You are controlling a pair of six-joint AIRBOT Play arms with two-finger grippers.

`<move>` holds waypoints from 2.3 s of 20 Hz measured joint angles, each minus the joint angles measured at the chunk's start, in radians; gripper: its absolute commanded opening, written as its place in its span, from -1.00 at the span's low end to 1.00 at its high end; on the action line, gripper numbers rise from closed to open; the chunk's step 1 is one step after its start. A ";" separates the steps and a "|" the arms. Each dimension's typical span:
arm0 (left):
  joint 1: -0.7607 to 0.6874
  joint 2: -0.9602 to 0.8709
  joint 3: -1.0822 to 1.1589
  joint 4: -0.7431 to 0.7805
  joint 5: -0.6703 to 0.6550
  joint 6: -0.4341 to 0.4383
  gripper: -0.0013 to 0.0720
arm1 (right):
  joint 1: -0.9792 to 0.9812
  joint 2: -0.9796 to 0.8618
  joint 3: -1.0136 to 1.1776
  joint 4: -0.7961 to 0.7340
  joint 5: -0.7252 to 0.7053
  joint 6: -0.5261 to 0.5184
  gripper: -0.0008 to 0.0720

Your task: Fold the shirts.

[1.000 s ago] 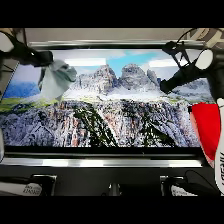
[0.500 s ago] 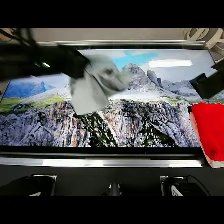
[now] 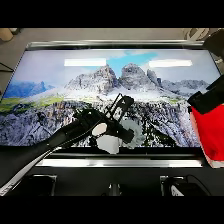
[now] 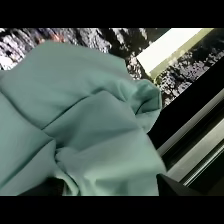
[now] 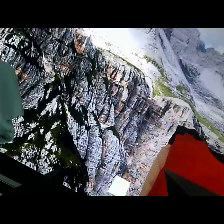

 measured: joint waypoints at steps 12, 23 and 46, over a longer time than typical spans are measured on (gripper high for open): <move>0.389 0.224 -0.227 0.066 -0.327 0.197 0.80 | 0.000 -0.174 -0.402 0.356 -0.070 -0.040 0.87; 0.410 0.089 -0.528 -0.397 0.014 0.296 0.66 | 0.000 -0.178 -0.723 0.462 -0.235 -0.089 0.94; 0.471 0.448 -0.245 -0.155 0.059 0.266 -0.91 | -0.012 -0.032 -0.453 0.581 -0.638 -0.144 -0.94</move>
